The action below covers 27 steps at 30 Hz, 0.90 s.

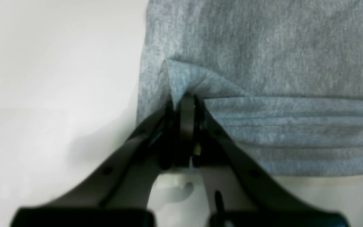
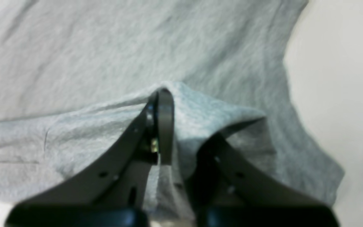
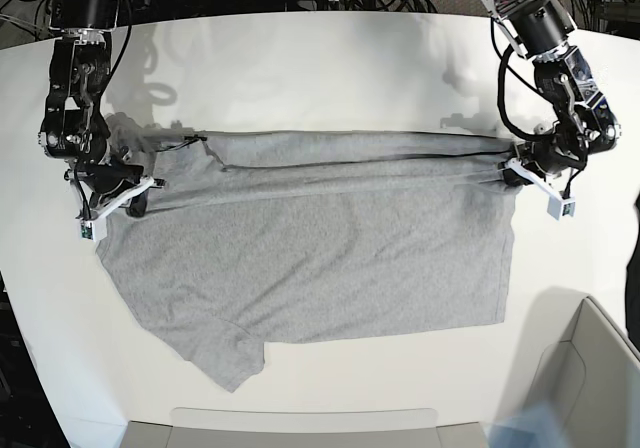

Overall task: Fold the T-shirt properly
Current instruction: 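Lift the shoulder edge with both grippers and fold it toward the hem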

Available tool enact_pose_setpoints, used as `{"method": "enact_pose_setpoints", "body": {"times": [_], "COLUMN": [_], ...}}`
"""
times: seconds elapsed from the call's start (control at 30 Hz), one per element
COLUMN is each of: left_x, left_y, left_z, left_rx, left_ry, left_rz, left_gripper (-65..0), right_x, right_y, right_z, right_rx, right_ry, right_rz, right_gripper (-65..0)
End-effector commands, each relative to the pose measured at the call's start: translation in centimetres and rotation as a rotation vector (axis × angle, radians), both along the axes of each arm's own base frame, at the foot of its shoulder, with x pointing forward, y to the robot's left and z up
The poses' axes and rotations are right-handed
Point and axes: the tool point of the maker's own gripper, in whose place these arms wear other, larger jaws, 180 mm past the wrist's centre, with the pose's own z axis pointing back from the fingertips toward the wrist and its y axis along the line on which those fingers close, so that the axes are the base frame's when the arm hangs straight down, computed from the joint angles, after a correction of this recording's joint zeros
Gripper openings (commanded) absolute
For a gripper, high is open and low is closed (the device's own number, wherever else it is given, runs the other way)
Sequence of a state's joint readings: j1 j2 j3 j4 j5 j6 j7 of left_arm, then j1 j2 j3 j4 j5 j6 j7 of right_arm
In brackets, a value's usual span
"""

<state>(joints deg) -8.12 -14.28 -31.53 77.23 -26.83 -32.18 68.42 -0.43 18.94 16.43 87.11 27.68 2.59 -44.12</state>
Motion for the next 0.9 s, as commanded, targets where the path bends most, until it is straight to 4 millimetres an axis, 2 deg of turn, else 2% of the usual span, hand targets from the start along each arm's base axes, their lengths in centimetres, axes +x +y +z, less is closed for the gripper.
{"method": "enact_pose_setpoints", "body": {"times": [0.0, 0.17, 0.3, 0.43, 0.57, 0.63, 0.87], "left_x": [1.3, 2.8, 3.0, 4.6, 4.3, 5.0, 5.3], "left_y": [1.0, 0.9, 0.9, 0.7, 0.5, 0.4, 1.1], "left_z": [1.4, 2.0, 2.1, 3.3, 2.1, 2.4, 1.9], "left_rx": [0.020, 0.001, 0.002, -0.004, -0.034, -0.041, -0.048], "left_ry": [-0.057, -0.088, -0.092, -0.125, -0.095, -0.114, -0.121], "left_rz": [0.012, 0.024, 0.021, 0.019, 0.028, 0.033, 0.053], "left_gripper": [-65.0, -65.0, -65.0, -65.0, -65.0, -65.0, -65.0], "right_x": [1.5, 2.3, 2.8, 3.6, 4.7, 5.2, 7.0], "right_y": [-0.7, -1.5, -1.8, -1.8, -1.6, -1.5, -1.9], "right_z": [1.8, 0.5, 1.0, 1.8, 1.3, 1.1, 2.8], "right_rx": [-0.022, -0.006, -0.006, -0.006, -0.003, -0.004, -0.004], "right_ry": [-0.073, -0.061, -0.101, -0.124, -0.108, -0.099, -0.135], "right_rz": [0.001, -0.006, -0.018, -0.020, -0.013, -0.007, -0.015], "right_gripper": [-65.0, -65.0, -65.0, -65.0, -65.0, -65.0, -65.0]}}
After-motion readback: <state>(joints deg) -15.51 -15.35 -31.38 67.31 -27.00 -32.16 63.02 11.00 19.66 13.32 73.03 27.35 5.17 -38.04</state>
